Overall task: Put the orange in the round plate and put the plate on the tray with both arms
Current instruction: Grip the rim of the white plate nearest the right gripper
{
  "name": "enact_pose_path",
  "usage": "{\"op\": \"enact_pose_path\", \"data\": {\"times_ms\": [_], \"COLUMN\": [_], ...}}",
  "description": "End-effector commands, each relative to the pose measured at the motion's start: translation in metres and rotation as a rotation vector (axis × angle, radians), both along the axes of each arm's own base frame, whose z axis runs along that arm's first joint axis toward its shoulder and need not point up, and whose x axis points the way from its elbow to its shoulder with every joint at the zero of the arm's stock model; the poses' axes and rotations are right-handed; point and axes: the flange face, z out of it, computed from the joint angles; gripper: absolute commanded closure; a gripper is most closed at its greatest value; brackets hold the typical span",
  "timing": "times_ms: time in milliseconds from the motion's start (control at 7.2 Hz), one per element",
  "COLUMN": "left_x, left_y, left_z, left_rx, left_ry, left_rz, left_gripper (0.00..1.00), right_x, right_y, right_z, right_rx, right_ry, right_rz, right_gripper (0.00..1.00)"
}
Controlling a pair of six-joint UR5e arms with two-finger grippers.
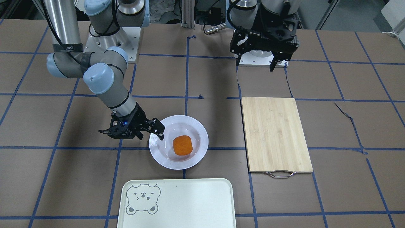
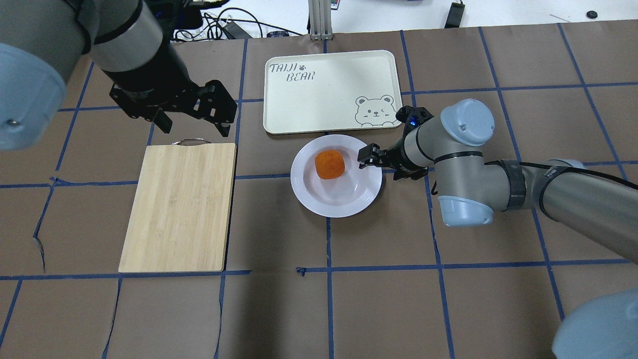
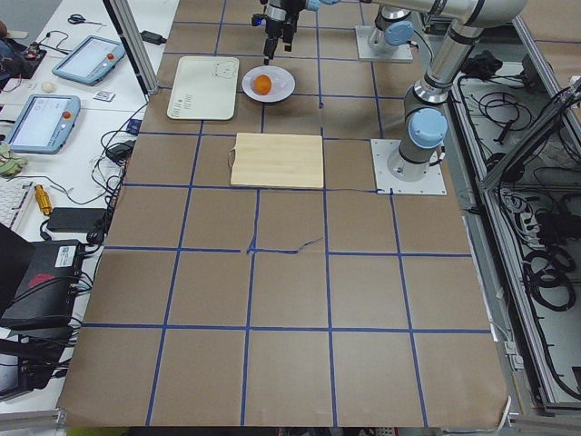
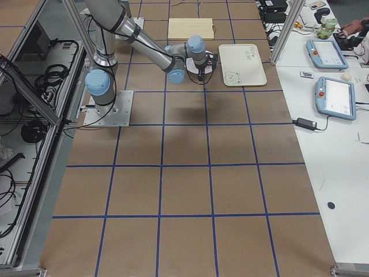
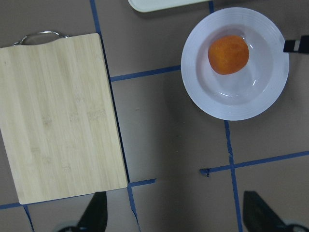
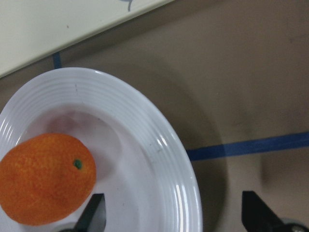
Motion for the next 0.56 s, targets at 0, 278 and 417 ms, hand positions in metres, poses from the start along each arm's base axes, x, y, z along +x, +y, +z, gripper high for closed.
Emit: {"op": "enact_pose_path", "data": {"times_ms": [0, 278, 417], "left_x": [0.011, 0.011, 0.013], "left_y": [-0.009, -0.007, -0.007], "left_z": [0.013, 0.014, 0.012], "left_rx": [-0.01, -0.011, -0.007], "left_ry": [-0.005, -0.005, -0.003], "left_rz": [0.017, 0.005, 0.006], "left_gripper": [0.0, 0.0, 0.0], "right_x": [0.012, 0.012, 0.015], "right_y": [0.007, 0.013, 0.015], "right_z": [-0.012, -0.022, -0.022], "right_rx": [0.032, 0.055, 0.066], "right_ry": [0.0, -0.006, -0.047], "right_rz": [0.01, 0.01, 0.011], "right_gripper": [0.04, 0.04, 0.05]}}
